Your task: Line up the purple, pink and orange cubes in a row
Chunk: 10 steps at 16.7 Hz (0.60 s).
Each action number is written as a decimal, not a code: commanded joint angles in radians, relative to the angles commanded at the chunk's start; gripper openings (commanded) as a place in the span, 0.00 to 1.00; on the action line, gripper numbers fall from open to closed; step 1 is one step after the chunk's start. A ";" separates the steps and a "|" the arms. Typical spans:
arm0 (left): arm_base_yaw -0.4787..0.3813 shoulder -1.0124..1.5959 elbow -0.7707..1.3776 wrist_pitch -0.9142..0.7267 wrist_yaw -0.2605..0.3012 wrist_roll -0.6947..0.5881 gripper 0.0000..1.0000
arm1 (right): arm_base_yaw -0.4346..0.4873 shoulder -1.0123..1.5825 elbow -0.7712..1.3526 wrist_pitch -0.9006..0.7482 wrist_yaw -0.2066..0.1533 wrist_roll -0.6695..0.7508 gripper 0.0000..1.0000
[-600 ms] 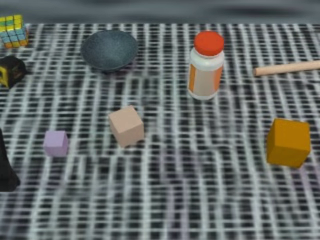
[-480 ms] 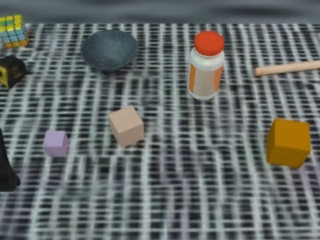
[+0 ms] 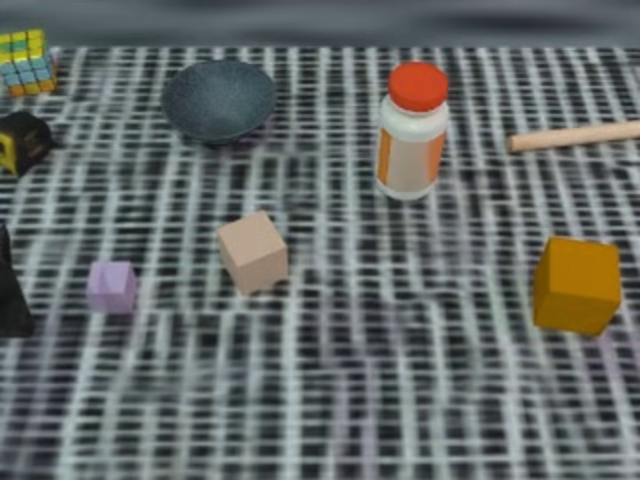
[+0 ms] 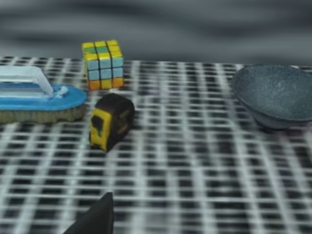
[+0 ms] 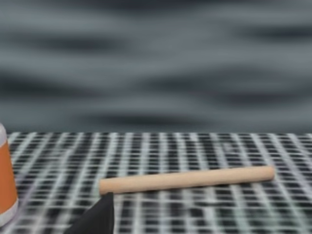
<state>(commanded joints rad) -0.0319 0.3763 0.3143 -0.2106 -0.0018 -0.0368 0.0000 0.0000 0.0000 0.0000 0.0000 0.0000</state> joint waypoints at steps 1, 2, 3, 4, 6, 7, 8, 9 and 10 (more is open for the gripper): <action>-0.008 0.090 0.065 -0.049 0.001 -0.007 1.00 | 0.000 0.000 0.000 0.000 0.000 0.000 1.00; -0.016 0.185 0.133 -0.100 0.002 -0.014 1.00 | 0.000 0.000 0.000 0.000 0.000 0.000 1.00; -0.025 0.286 0.203 -0.155 0.003 -0.022 1.00 | 0.000 0.000 0.000 0.000 0.000 0.000 1.00; -0.034 0.390 0.274 -0.211 0.004 -0.030 1.00 | 0.000 0.000 0.000 0.000 0.000 0.000 1.00; -0.053 0.605 0.419 -0.326 0.006 -0.046 1.00 | 0.000 0.000 0.000 0.000 0.000 0.000 1.00; -0.062 0.713 0.491 -0.383 0.007 -0.054 1.00 | 0.000 0.000 0.000 0.000 0.000 0.000 1.00; -0.070 0.819 0.563 -0.439 0.007 -0.062 1.00 | 0.000 0.000 0.000 0.000 0.000 0.000 1.00; -0.079 0.923 0.633 -0.493 0.008 -0.069 1.00 | 0.000 0.000 0.000 0.000 0.000 0.000 1.00; -0.087 1.023 0.700 -0.545 0.008 -0.077 1.00 | 0.000 0.000 0.000 0.000 0.000 0.000 1.00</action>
<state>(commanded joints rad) -0.1185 1.3989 1.0147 -0.7555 0.0063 -0.1136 0.0000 0.0000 0.0000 0.0000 0.0000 0.0000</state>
